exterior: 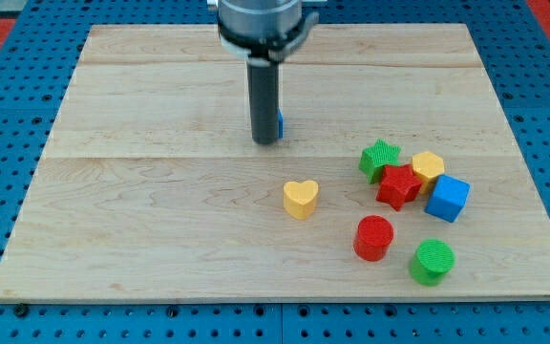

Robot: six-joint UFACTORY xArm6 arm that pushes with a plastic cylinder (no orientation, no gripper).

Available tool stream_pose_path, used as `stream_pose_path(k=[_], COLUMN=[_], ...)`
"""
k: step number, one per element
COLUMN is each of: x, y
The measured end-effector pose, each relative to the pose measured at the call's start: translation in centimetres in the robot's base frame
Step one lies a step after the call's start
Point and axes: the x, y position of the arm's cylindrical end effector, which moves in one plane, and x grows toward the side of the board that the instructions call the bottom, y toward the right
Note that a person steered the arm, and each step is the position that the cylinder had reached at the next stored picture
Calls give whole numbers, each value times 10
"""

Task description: Push the blue triangle to the top left

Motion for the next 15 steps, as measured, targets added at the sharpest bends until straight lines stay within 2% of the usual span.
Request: stream_pose_path(k=[1, 2, 3, 5, 6, 7, 9, 11, 12, 13, 15], x=[-58, -69, -77, -153, -171, -170, -146, -142, -113, -119, -142], y=[3, 56, 64, 25, 22, -36, -33, -138, -130, -171, -158])
